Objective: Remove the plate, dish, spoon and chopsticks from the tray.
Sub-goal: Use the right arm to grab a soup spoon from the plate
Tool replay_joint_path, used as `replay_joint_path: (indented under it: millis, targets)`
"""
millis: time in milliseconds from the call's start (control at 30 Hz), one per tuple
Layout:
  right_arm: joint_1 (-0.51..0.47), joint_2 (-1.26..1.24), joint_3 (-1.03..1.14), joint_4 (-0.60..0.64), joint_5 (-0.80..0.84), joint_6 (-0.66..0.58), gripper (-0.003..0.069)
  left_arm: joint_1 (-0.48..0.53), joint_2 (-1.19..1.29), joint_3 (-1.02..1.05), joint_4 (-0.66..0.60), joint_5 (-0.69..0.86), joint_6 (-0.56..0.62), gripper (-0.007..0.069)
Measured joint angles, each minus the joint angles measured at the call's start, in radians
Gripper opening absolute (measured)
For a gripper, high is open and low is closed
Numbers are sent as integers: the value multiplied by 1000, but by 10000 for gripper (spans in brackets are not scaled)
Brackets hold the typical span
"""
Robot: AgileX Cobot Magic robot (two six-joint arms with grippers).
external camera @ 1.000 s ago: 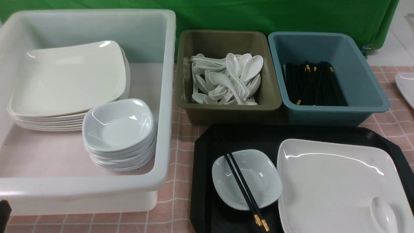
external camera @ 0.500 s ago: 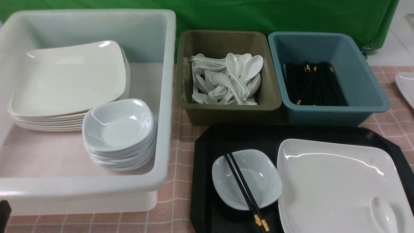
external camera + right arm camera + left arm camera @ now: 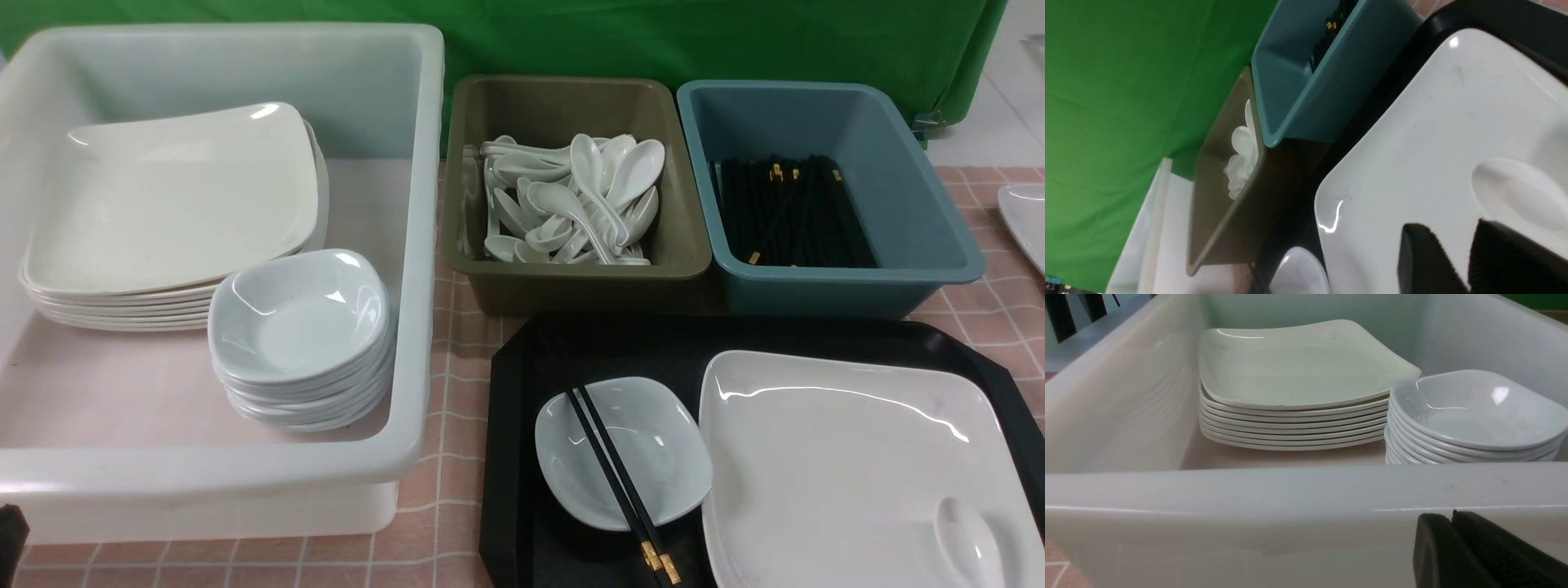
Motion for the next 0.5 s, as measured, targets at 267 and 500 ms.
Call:
replay_joint_path:
  millis: [267,500]
  targets:
    - [11,8,-77,8,-200,-102,52,0,0,0,0,0,0,20]
    - [30,400,-559,-9,318,-653,31,0,0,0,0,0,0,20]
